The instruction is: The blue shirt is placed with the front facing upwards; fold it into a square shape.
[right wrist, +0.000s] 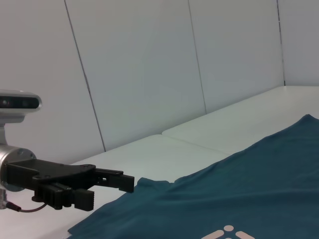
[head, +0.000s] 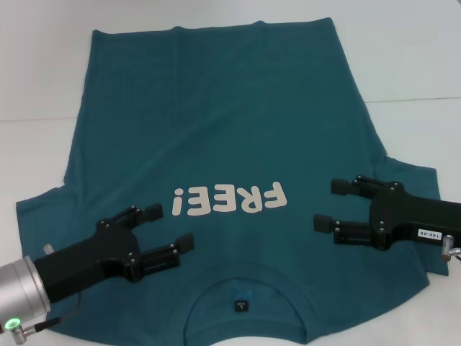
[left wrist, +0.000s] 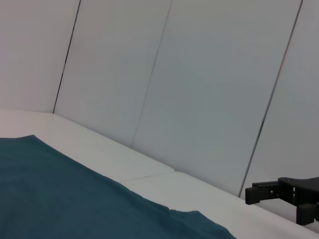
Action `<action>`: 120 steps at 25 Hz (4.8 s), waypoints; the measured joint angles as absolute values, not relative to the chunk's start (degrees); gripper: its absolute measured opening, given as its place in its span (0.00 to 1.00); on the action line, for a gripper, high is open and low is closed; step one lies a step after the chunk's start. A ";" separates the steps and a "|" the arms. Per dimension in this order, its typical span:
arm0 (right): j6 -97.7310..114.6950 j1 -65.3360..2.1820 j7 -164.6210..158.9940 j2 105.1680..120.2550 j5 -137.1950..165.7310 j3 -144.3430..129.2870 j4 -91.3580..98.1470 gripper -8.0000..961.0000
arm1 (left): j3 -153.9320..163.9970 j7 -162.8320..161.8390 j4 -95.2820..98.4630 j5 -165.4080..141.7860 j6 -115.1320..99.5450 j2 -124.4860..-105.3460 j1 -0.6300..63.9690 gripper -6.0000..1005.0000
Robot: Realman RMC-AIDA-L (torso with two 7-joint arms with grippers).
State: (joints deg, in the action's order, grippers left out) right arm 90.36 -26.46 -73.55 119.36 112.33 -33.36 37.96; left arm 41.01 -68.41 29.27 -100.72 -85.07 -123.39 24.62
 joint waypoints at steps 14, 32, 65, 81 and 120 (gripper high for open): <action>90.33 -26.46 -74.54 119.36 112.32 -34.34 37.96 0.95 | 41.75 -71.49 30.65 -100.69 -85.13 -123.24 24.47 0.92; 88.62 -26.81 -79.25 118.97 112.32 -34.24 38.50 0.95 | 30.58 -131.44 48.79 -124.86 -78.14 -116.13 23.61 0.91; 88.13 -27.95 -80.85 118.74 112.32 -34.36 38.59 0.95 | 33.65 -134.88 43.85 -140.40 -72.14 -115.82 30.28 0.89; 88.45 -27.95 -81.57 118.74 112.32 -34.54 38.58 0.95 | 33.84 -132.97 44.10 -140.77 -70.19 -116.19 30.03 0.41; 90.58 -27.39 -82.53 118.65 111.79 -32.40 38.72 0.95 | 34.41 -134.69 55.51 -144.96 -74.48 -118.90 28.28 0.05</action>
State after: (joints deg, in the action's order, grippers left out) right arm 90.58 -27.39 -82.53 118.65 111.79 -32.40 38.72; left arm 34.41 -134.69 55.51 -144.96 -74.48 -118.90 28.28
